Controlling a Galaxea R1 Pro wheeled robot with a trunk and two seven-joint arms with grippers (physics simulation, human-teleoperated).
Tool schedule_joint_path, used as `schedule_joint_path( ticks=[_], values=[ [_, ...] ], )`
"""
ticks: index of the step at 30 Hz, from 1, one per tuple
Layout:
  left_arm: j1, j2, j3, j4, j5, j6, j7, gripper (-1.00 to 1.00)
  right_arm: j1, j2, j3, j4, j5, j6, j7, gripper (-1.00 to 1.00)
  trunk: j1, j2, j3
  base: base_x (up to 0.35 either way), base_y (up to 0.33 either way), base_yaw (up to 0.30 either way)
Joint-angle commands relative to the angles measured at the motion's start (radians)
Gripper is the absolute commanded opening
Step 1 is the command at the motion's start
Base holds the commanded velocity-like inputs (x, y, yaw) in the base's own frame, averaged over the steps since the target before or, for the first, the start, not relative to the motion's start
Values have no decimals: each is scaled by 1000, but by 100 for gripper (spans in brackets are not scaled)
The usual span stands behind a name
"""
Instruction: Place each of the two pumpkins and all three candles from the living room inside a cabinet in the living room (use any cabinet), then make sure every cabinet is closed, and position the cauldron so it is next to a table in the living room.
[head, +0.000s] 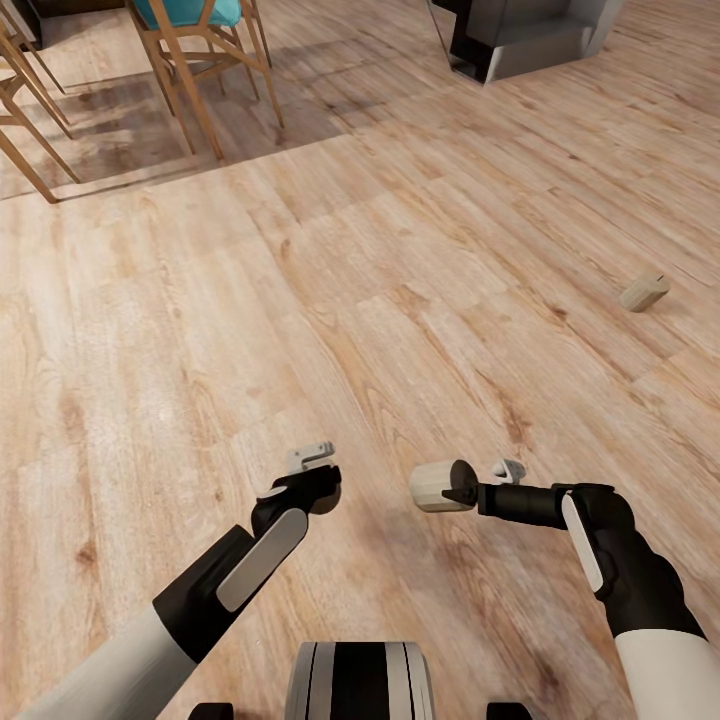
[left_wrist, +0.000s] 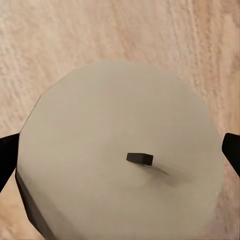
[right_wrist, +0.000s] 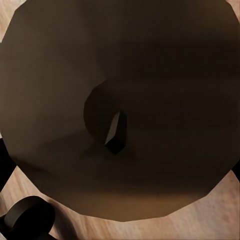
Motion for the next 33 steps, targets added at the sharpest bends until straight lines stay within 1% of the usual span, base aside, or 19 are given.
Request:
schedule_joint_path(
  ticks=[1, 10, 16, 33],
  values=[
    [0, -1, 0, 0, 0, 0, -1, -100, 0, 0, 0, 0, -1, 0, 0, -100, 0, 0, 0, 0, 0, 0],
    [1, -14, -4, -4, -2, -16, -6, -100, 0, 7, 3, 5, -2, -1, -5, -100, 0, 0, 0, 0, 0, 0],
    [2, -13, -3, -4, -2, -16, -3, -100, 3, 9, 3, 17, -1, -3, -5, -100, 0, 0, 0, 0, 0, 0],
    [2, -14, 1, -3, -1, -16, -2, -100, 3, 9, 3, 17, 3, -3, -5, -100, -8, 4, 66, 0, 0, 0]
  ],
)
